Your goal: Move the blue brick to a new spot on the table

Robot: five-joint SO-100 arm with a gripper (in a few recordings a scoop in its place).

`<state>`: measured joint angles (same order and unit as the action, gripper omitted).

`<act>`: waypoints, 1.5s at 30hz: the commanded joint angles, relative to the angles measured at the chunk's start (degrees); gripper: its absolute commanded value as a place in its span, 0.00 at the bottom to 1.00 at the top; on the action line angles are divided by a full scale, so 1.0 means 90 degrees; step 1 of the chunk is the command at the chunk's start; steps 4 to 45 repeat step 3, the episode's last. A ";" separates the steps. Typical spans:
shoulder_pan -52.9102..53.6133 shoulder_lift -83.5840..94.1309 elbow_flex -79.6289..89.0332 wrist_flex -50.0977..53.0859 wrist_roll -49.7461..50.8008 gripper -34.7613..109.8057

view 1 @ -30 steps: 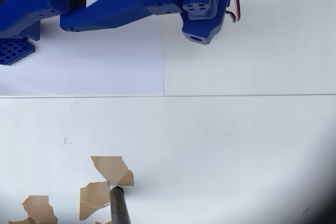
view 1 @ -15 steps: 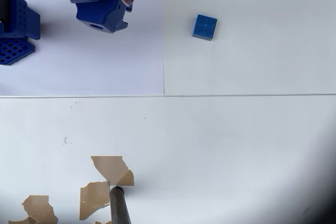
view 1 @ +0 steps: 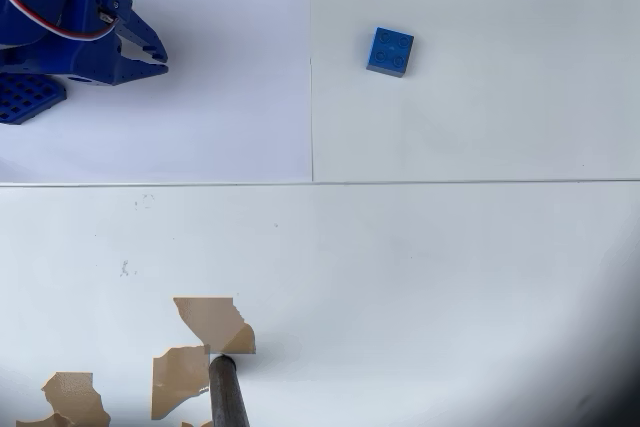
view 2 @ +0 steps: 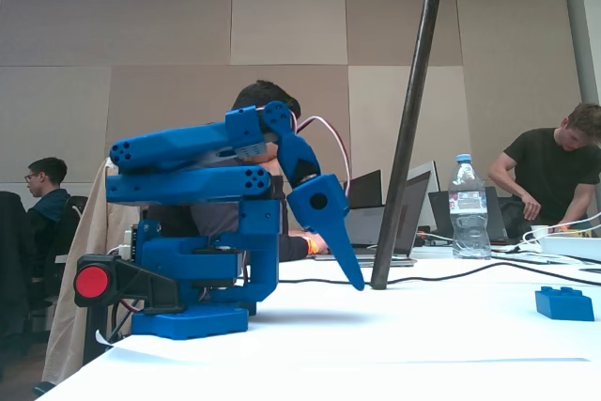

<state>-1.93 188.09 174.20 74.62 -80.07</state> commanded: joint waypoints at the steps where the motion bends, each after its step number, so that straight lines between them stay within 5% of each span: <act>1: 0.0127 0.0273 0.0156 0.0020 -0.0039 0.24; 45: 0.0156 0.0352 0.0322 -0.0098 -0.0059 0.24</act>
